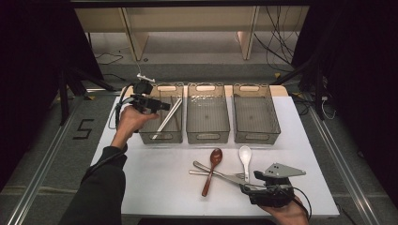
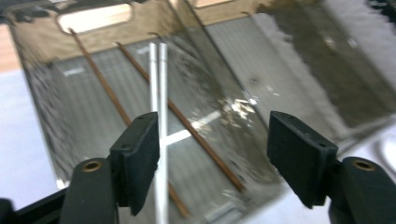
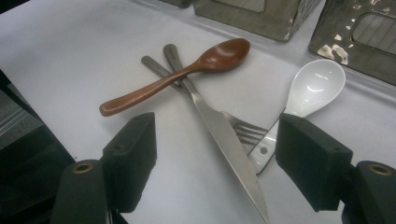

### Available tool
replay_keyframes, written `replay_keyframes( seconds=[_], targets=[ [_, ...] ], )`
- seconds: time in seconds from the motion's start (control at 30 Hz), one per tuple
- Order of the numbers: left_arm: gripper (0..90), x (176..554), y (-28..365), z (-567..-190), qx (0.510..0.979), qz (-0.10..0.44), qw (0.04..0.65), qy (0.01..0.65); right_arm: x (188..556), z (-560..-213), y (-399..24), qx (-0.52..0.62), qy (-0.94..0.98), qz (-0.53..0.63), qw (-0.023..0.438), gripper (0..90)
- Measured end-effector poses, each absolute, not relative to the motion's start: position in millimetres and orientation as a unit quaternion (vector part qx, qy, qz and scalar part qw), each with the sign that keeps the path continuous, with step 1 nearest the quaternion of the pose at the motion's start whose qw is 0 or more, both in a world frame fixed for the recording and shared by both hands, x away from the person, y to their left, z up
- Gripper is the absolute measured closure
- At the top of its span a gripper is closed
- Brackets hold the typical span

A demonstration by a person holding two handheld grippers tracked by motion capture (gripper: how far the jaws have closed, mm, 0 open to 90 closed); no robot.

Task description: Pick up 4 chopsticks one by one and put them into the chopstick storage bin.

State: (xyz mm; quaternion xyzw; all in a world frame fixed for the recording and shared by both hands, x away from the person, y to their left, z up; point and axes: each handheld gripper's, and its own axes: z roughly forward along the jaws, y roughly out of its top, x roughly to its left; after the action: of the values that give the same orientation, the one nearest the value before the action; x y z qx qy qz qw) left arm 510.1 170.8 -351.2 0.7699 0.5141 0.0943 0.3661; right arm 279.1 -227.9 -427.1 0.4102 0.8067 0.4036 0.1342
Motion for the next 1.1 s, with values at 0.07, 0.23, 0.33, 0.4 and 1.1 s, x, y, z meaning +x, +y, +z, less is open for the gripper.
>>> replay_keyframes(
  seconds=[0.07, 0.23, 0.33, 0.4, 1.1],
  targets=[
    [30.7, 499, 169, -350, 0.768, 0.091, 0.374, 0.512, 279, -427, -228, 0.411, 0.806, 0.404, 0.134, 30.1],
    [27.5, 473, 166, -355, 0.765, 0.083, 0.390, 0.506, 279, -427, -228, 0.411, 0.806, 0.404, 0.135, 30.1],
    [26.0, 461, 163, -361, 0.770, 0.083, 0.386, 0.501, 279, -427, -228, 0.414, 0.806, 0.402, 0.135, 30.1],
    [25.1, 454, 162, -363, 0.771, 0.082, 0.388, 0.499, 279, -427, -228, 0.415, 0.805, 0.402, 0.137, 30.1],
    [19.5, 409, 139, -388, 0.786, 0.068, 0.382, 0.481, 278, -429, -227, 0.412, 0.808, 0.399, 0.137, 30.1]
  ],
)
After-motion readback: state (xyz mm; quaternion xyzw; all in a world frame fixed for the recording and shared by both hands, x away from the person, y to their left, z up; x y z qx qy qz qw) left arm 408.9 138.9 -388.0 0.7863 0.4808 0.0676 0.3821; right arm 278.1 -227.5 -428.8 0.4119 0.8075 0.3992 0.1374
